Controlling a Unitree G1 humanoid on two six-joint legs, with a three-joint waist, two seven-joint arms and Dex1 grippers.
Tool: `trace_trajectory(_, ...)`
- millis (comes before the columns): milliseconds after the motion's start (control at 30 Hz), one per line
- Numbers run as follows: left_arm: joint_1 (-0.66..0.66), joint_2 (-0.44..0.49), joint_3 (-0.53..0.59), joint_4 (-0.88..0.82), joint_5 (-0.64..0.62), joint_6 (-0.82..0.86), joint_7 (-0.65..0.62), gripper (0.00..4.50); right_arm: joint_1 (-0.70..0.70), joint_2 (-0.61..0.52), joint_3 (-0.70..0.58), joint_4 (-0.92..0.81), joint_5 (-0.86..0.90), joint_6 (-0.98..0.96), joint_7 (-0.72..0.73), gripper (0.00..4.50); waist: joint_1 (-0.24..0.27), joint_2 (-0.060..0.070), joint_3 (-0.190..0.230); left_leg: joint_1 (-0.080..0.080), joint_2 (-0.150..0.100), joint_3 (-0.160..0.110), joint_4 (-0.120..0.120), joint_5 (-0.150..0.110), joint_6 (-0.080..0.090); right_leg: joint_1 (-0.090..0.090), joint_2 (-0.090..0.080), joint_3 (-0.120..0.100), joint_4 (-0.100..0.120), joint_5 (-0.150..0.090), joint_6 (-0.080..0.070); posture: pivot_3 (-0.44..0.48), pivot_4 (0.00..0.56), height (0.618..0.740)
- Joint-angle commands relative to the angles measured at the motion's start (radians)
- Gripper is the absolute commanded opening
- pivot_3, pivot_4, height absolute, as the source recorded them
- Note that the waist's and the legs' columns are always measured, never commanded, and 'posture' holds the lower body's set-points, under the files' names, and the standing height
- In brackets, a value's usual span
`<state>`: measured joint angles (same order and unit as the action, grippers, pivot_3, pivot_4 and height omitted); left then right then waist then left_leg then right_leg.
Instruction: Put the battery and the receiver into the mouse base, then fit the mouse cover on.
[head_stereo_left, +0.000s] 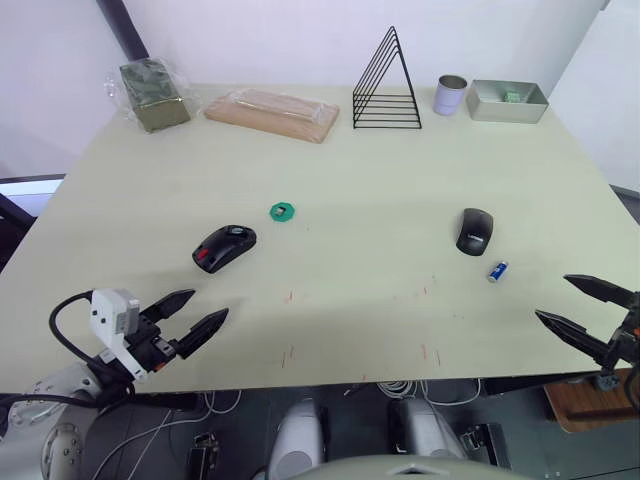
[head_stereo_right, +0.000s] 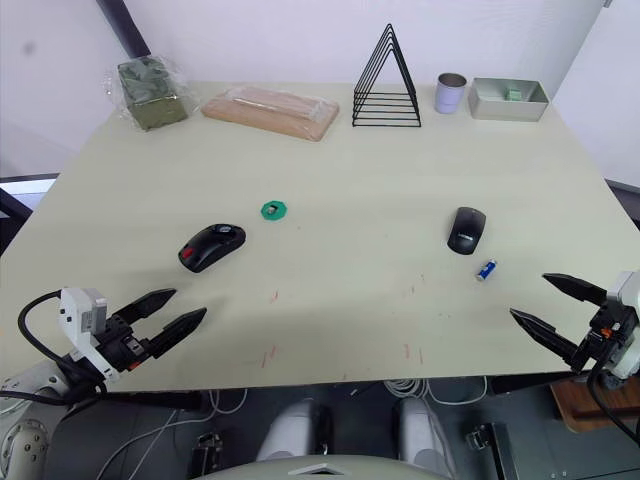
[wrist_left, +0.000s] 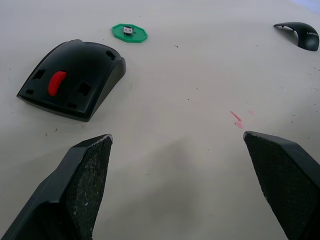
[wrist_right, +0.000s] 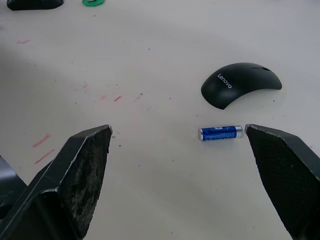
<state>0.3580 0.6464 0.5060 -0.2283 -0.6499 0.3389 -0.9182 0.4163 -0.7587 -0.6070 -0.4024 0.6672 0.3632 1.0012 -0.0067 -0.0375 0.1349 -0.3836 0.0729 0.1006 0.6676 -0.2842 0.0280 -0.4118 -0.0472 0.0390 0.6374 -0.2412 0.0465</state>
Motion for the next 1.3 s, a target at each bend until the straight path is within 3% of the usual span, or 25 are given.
trace_trajectory(33,-0.011,0.028,0.032,-0.030,-0.020,0.011,-0.009,4.46,-0.006,0.005,-0.030,-0.010,0.013,-0.016,0.004,4.48,0.000,0.000,0.000,0.000,0.000,0.000,0.000,0.000,0.000,0.000,0.000,0.000,0.000,0.000,0.000,0.000,0.150,0.740)
trace_trajectory(467,-0.121,0.153,0.052,0.010,-0.083,0.122,-0.055,4.46,-0.055,0.038,0.027,-0.176,0.094,-0.021,0.008,4.48,-0.001,0.000,0.000,0.000,0.000,0.000,0.000,0.000,0.000,0.000,0.001,-0.001,0.001,0.000,0.000,0.000,0.150,0.740)
trace_trajectory(667,-0.311,0.277,-0.011,0.189,0.000,0.084,-0.137,4.46,-0.083,-0.017,0.061,-0.295,0.206,0.072,-0.014,4.48,0.007,0.001,0.001,0.001,-0.001,0.000,0.001,0.000,0.000,0.000,0.001,-0.001,0.003,0.000,0.000,0.000,0.150,0.740)
trace_trajectory(800,-0.445,0.371,-0.118,0.269,0.119,0.152,-0.078,4.46,-0.079,-0.034,0.050,-0.342,0.244,0.096,-0.037,4.48,0.012,-0.001,0.001,0.000,-0.001,0.001,0.001,0.000,0.000,0.000,0.001,-0.001,0.002,0.000,0.000,0.000,0.150,0.740)
trace_trajectory(900,-0.557,0.418,-0.202,0.356,0.127,0.195,-0.174,4.46,-0.080,-0.036,0.043,-0.373,0.269,0.109,-0.067,4.48,0.017,-0.002,0.001,-0.001,-0.001,0.004,0.001,0.000,0.000,0.000,0.001,-0.003,0.002,0.000,0.000,0.000,0.150,0.740)
trace_trajectory(1100,-0.790,0.406,-0.378,0.535,0.259,0.134,-0.240,4.46,-0.051,-0.030,0.037,-0.431,0.293,0.117,-0.108,4.48,0.022,-0.002,0.001,-0.002,-0.002,0.004,0.001,0.001,0.000,0.000,0.001,-0.004,0.002,0.000,0.000,0.000,0.150,0.740)
trace_trajectory(1300,-0.939,0.369,-0.501,0.672,0.373,0.074,-0.300,4.46,-0.044,-0.028,0.047,-0.471,0.312,0.118,-0.151,4.48,0.019,-0.003,0.000,-0.003,-0.002,0.004,0.002,0.001,0.000,0.000,0.001,-0.004,0.003,0.000,0.000,0.000,0.150,0.740)
